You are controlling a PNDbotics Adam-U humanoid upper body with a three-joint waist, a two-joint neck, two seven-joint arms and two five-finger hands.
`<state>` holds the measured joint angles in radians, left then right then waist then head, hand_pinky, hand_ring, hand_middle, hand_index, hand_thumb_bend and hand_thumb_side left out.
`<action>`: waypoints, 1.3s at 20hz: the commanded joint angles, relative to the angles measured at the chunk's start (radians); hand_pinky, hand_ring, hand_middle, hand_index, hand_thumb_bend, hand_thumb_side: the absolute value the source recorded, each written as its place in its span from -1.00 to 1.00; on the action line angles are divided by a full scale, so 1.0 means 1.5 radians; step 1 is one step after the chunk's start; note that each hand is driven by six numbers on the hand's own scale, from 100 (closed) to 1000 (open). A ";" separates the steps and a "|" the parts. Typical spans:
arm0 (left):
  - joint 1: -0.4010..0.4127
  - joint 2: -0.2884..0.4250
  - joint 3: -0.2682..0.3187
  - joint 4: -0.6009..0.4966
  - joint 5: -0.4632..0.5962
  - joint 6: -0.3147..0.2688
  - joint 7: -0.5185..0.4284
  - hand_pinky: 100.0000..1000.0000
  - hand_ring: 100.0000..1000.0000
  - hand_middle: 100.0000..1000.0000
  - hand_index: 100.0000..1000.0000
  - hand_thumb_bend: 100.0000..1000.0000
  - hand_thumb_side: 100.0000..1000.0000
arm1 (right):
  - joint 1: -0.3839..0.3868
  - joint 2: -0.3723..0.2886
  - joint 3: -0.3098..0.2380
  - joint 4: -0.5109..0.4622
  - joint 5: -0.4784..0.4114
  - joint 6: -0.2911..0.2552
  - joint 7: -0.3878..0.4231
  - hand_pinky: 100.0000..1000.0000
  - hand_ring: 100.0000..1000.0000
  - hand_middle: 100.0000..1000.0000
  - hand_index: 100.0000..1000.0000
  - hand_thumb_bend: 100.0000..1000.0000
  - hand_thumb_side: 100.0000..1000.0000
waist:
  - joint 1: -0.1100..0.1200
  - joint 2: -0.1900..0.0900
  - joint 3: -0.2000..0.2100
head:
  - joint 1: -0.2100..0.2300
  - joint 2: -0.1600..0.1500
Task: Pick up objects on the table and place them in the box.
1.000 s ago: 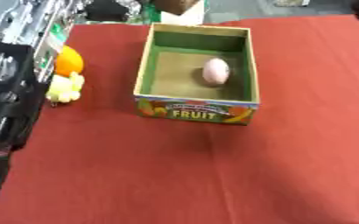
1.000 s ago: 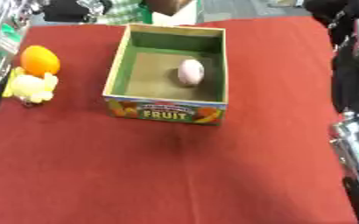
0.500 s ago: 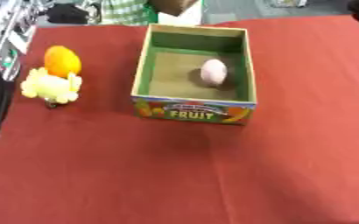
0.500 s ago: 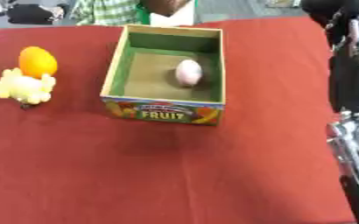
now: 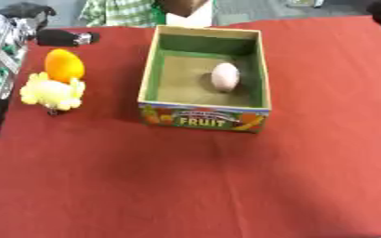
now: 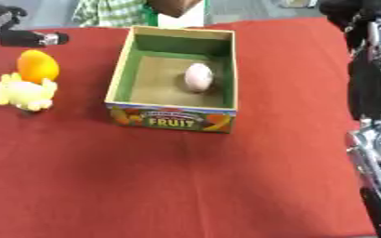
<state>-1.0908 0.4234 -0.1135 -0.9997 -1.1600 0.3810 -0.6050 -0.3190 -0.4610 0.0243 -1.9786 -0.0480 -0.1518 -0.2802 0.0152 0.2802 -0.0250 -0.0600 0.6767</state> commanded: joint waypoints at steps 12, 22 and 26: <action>0.003 0.019 0.012 0.062 -0.054 0.027 0.012 0.31 0.72 0.68 1.00 -0.13 0.39 | -0.001 -0.004 -0.007 -0.014 0.007 0.006 -0.002 0.76 0.55 0.25 0.58 -1.00 1.00 | -0.003 -0.005 -0.005 | 0.004 -0.011; 0.009 0.013 0.019 0.087 -0.049 0.035 0.004 0.18 0.60 0.54 0.99 -0.47 0.10 | -0.001 0.001 -0.006 -0.014 0.009 0.009 -0.002 0.76 0.55 0.25 0.58 -1.00 1.00 | -0.002 0.000 -0.007 | 0.007 -0.014; 0.009 0.010 0.020 0.081 -0.042 0.039 0.023 -0.04 0.31 0.24 0.67 -0.76 0.00 | -0.001 0.002 -0.006 -0.014 0.009 0.010 -0.003 0.77 0.56 0.25 0.58 -1.00 1.00 | -0.002 0.001 -0.007 | 0.008 -0.014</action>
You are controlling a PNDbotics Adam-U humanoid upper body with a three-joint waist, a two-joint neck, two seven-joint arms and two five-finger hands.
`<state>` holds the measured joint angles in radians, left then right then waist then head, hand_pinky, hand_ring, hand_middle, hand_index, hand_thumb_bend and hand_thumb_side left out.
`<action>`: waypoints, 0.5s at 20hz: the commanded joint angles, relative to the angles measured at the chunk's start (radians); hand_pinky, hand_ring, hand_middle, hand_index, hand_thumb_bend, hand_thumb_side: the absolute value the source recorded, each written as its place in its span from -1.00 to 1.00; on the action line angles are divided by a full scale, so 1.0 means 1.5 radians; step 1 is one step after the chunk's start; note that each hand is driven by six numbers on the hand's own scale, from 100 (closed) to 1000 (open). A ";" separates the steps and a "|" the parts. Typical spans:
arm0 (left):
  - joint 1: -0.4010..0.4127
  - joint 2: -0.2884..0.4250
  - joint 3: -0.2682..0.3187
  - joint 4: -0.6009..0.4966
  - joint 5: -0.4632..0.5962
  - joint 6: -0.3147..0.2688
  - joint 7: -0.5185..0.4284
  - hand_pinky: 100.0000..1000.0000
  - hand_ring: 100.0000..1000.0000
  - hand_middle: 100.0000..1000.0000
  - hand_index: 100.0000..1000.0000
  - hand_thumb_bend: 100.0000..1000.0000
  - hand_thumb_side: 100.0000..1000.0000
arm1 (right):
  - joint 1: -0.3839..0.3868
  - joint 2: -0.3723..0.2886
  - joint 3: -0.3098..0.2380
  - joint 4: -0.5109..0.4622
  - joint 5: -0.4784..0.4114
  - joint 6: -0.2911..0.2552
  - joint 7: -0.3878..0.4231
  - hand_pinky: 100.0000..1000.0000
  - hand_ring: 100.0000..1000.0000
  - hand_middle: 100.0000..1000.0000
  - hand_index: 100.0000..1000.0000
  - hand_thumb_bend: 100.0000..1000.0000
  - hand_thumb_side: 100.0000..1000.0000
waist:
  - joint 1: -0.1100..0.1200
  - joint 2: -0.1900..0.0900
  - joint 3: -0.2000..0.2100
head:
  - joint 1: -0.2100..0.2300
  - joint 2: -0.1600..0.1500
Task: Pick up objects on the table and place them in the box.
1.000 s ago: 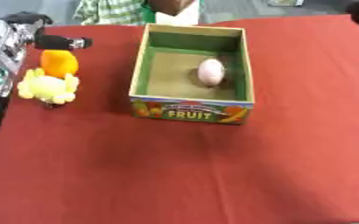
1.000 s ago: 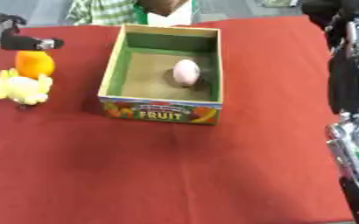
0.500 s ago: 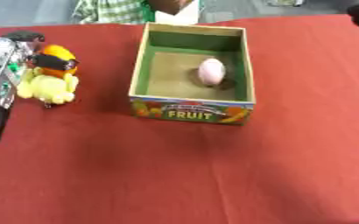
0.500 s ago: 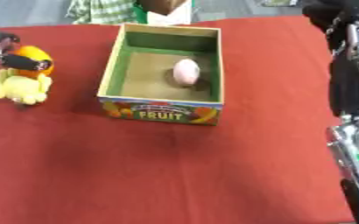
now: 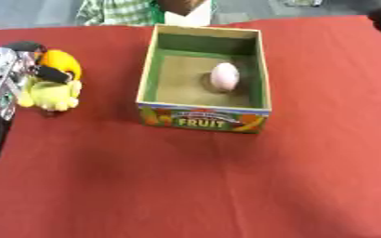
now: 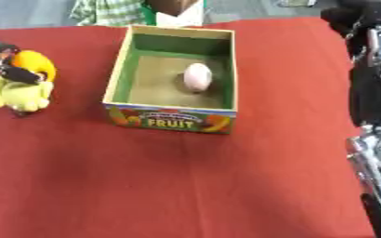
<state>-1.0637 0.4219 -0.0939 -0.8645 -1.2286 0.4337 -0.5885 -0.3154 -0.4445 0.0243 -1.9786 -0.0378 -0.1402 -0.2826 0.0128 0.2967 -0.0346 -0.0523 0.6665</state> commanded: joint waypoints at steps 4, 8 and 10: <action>-0.007 0.006 0.008 -0.006 0.026 0.011 0.044 -0.18 0.16 0.07 0.38 -1.00 -0.24 | -0.004 -0.007 -0.006 -0.014 0.002 0.002 -0.001 0.77 0.56 0.25 0.59 -1.00 1.00 | -0.001 -0.010 -0.002 | 0.005 -0.010; -0.006 0.002 0.008 0.004 0.048 0.014 0.063 -0.26 0.04 -0.06 0.21 -1.00 -0.67 | -0.004 -0.006 -0.007 -0.014 0.001 0.002 -0.003 0.77 0.56 0.25 0.59 -1.00 1.00 | -0.002 -0.010 -0.004 | 0.007 -0.010; -0.006 0.002 0.009 0.003 0.061 0.016 0.074 -0.31 -0.03 -0.12 0.14 -1.00 -0.78 | -0.003 -0.006 -0.007 -0.014 0.001 0.003 -0.004 0.77 0.56 0.25 0.59 -1.00 1.00 | -0.002 -0.011 -0.004 | 0.006 -0.008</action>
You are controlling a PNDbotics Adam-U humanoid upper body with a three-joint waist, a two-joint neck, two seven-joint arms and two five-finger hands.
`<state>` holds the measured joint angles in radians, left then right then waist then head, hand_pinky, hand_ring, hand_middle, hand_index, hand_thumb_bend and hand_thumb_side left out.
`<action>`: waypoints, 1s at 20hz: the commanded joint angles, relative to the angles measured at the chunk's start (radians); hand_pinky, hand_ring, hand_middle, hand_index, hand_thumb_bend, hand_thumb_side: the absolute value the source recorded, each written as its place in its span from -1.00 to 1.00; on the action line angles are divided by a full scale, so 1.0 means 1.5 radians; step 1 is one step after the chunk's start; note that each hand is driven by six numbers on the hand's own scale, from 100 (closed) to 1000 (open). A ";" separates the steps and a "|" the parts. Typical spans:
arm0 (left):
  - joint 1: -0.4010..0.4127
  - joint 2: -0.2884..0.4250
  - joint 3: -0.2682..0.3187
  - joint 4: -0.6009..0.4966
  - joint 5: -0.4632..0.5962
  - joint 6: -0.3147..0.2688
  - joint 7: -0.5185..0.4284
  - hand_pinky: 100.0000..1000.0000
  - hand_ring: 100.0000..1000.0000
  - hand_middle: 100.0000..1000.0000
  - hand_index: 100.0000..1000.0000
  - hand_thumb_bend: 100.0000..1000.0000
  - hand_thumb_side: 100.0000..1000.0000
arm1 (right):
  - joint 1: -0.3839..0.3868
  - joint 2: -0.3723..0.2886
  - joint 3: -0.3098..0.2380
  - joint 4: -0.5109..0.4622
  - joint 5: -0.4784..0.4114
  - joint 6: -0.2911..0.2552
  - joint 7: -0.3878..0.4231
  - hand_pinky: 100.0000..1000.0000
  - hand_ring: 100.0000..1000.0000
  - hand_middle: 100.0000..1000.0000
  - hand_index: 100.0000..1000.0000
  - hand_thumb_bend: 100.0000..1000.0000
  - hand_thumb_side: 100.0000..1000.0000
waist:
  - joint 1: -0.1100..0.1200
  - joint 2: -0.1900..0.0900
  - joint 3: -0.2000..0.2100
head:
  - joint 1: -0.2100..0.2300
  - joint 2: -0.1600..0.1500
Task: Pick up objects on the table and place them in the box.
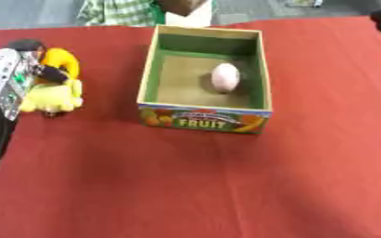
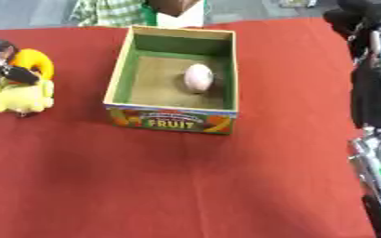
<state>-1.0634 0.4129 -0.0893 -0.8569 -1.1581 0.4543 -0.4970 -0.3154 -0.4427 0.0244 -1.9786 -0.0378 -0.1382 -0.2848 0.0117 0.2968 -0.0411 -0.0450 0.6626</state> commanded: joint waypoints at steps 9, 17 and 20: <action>-0.019 0.021 -0.008 -0.058 0.084 0.005 0.073 -0.47 -0.21 -0.22 0.02 -1.00 -0.46 | 0.002 -0.007 -0.007 -0.014 0.004 0.008 -0.005 0.78 0.56 0.24 0.59 -1.00 1.00 | 0.001 -0.014 0.005 | -0.011 -0.001; -0.040 0.029 -0.031 -0.127 0.055 -0.009 0.086 -0.54 -0.26 -0.25 -0.01 -1.00 -0.41 | 0.003 -0.009 -0.006 -0.014 0.004 0.009 -0.005 0.78 0.56 0.24 0.59 -1.00 1.00 | 0.003 -0.018 0.007 | -0.015 0.002; -0.051 0.025 -0.038 -0.150 0.036 -0.013 0.076 -0.56 -0.28 -0.25 -0.01 -1.00 -0.39 | 0.002 -0.009 -0.006 -0.014 0.002 0.009 -0.004 0.78 0.56 0.24 0.59 -1.00 1.00 | 0.004 -0.020 0.006 | -0.014 0.001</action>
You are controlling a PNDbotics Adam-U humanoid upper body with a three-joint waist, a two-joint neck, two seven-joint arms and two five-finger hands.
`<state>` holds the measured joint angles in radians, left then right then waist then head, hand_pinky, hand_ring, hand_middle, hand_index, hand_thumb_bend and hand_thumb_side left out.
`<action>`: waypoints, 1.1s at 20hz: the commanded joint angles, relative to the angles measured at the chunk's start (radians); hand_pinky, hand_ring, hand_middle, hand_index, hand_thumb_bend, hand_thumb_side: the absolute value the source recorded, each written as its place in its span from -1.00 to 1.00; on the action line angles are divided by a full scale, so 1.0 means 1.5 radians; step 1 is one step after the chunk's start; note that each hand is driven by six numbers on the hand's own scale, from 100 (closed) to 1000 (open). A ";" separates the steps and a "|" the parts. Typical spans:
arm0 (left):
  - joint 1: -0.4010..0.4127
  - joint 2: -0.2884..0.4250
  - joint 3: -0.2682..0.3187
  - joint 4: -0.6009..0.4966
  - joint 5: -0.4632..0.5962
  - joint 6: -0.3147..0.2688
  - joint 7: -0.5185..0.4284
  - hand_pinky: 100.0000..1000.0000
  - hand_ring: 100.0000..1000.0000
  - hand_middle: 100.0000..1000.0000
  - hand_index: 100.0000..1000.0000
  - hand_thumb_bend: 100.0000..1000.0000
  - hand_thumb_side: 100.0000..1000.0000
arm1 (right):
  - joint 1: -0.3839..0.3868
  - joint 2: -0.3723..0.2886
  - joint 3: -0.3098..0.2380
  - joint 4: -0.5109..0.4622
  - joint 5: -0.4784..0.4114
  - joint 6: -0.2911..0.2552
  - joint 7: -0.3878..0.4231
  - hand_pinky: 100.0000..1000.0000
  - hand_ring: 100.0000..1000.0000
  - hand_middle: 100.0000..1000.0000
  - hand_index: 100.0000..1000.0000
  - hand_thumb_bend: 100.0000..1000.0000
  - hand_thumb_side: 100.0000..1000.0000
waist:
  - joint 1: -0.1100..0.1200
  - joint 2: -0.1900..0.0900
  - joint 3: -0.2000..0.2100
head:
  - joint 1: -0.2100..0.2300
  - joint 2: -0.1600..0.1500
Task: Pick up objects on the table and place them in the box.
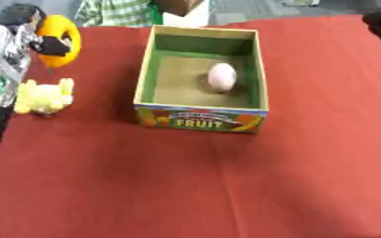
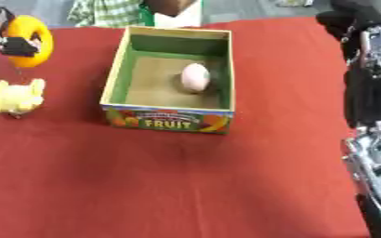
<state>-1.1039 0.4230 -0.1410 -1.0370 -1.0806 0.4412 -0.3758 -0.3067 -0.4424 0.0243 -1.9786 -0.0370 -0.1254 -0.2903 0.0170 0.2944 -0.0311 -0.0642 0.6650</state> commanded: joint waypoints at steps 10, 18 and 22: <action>-0.086 -0.039 -0.037 -0.084 -0.055 -0.046 -0.034 -0.55 -0.28 -0.22 0.02 -1.00 -0.37 | -0.008 -0.011 -0.003 -0.014 -0.001 0.002 0.003 0.78 0.56 0.24 0.59 -1.00 1.00 | 0.001 -0.022 -0.004 | 0.002 0.001; -0.108 -0.124 -0.075 -0.083 -0.087 -0.088 -0.022 -0.57 -0.29 -0.24 -0.01 -1.00 -0.38 | -0.017 -0.008 0.002 -0.014 -0.007 0.004 0.008 0.78 0.56 0.24 0.59 -1.00 1.00 | 0.000 -0.021 -0.014 | 0.013 0.001; -0.105 -0.154 -0.093 -0.062 -0.121 -0.103 -0.008 -0.61 -0.30 -0.28 -0.04 -1.00 -0.41 | -0.019 -0.005 0.003 -0.014 -0.009 0.005 0.010 0.78 0.56 0.24 0.59 -1.00 1.00 | 0.001 -0.021 -0.017 | 0.015 0.001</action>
<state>-1.2355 0.1939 -0.2754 -1.1254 -1.2431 0.2950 -0.3955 -0.3246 -0.4408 0.0316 -1.9786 -0.0453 -0.1176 -0.2780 0.0222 0.2878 -0.0560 -0.0448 0.6670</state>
